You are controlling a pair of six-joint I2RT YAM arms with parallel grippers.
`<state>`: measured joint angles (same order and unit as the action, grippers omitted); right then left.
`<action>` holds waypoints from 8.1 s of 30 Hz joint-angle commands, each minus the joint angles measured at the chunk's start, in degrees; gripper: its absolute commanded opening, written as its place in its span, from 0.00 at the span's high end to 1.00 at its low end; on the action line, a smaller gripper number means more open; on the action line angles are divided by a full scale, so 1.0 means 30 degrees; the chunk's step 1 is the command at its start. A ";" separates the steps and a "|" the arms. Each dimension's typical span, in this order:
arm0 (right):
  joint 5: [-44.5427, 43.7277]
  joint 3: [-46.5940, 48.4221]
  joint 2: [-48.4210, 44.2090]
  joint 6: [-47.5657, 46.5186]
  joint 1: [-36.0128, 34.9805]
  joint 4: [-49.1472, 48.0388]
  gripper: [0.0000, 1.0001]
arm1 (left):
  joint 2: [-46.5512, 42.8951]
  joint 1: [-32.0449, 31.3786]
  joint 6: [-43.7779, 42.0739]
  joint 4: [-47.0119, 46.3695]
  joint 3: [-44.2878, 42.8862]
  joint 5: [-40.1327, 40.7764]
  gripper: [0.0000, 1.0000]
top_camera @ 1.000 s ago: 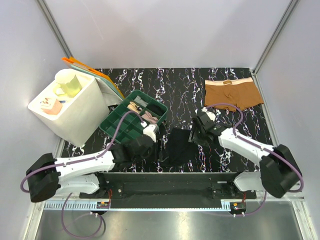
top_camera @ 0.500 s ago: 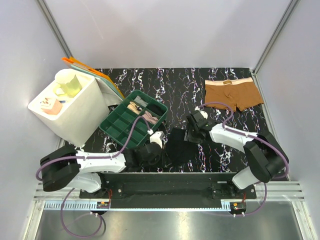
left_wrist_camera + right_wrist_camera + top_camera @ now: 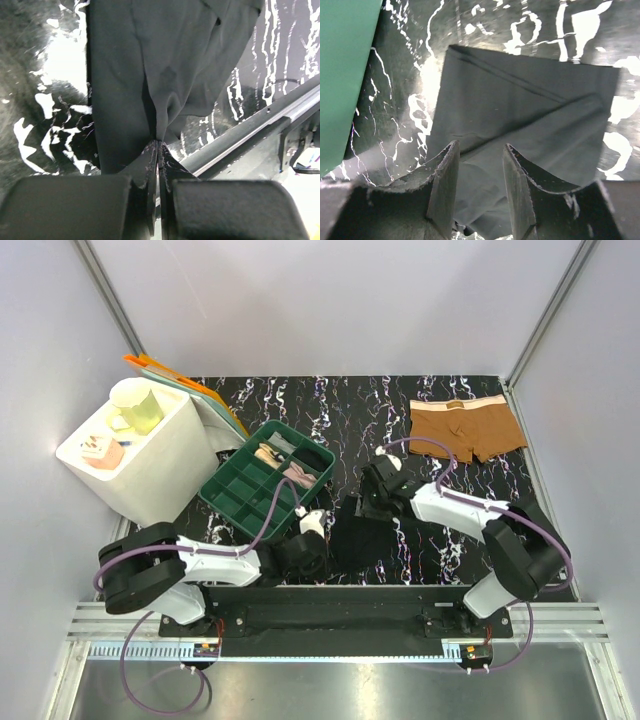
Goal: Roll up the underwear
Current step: Move the underwear to the center of the board, then fold the underwear at the center of the board.
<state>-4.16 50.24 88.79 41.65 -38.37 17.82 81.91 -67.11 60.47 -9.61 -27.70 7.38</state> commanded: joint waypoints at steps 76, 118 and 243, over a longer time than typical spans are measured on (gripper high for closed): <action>-0.1102 0.3585 0.3976 -0.0083 -0.3059 0.2876 0.66 | -0.1375 -0.0745 -0.0087 -0.0519 0.0094 0.0940 1.00; -0.4822 0.0510 -0.2028 0.1351 -0.3148 0.6713 1.00 | -0.1701 -0.0657 -0.0907 -0.0049 -0.1076 0.1614 1.00; 0.1447 -0.1073 -0.0070 -0.5562 0.2917 0.2555 0.49 | -0.2077 0.1774 -0.0732 -0.0314 0.0094 0.0705 1.00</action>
<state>0.12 46.06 86.06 25.78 -29.87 26.24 76.71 -62.37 59.37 -8.19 -27.22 9.65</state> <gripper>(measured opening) 0.527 0.005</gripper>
